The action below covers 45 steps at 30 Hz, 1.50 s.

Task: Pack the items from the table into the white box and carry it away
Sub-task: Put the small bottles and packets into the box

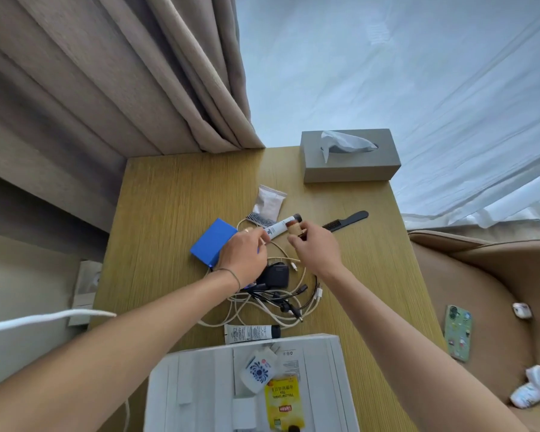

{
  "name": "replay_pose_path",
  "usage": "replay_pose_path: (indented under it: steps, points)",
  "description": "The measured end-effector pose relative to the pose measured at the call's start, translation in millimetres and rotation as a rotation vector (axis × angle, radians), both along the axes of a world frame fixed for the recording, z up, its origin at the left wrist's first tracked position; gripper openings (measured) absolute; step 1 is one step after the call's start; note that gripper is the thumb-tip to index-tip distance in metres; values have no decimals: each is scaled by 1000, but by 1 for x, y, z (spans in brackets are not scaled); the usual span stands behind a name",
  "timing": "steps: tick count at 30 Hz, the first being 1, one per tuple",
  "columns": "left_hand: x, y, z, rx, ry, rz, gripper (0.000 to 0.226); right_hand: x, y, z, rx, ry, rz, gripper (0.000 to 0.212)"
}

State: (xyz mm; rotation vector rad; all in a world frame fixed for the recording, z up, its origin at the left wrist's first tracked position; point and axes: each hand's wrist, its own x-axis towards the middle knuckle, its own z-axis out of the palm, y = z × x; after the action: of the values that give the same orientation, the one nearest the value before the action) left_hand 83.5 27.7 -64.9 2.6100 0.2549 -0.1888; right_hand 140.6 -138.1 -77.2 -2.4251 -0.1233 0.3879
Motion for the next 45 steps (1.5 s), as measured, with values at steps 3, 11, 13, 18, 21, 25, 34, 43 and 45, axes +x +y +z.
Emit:
replay_pose_path:
  steps: [3, 11, 13, 18, 21, 25, 34, 43, 45]
  points:
    - [24, -5, -11, 63, -8, -36, 19, -8, -11, 23, 379, 227, -199, 13]
    - [72, -25, -28, 277, 26, -111, 31, -37, -41, 65, 557, 325, -308, 7]
    - [77, -30, -32, 331, 47, -128, 28, -44, -47, 69, 567, 350, -310, 7]
    - [85, -33, -38, 439, 62, -160, 22, -60, -53, 76, 590, 374, -286, 5]
    - [85, -33, -37, 434, 65, -174, 22, -68, -55, 81, 605, 393, -262, 12]
    - [74, -31, -29, 339, 57, -144, 25, -80, -57, 94, 637, 411, -214, 29]
    - [30, -23, 30, -99, -169, 134, 26, -125, -48, 118, 565, 393, -169, 4]
    - [-47, -37, 82, -566, -180, 326, 26, -177, -41, 111, 347, 491, -16, 23]
    - [-66, -42, 89, -658, -144, 327, 27, -185, -40, 103, 249, 495, 12, 22]
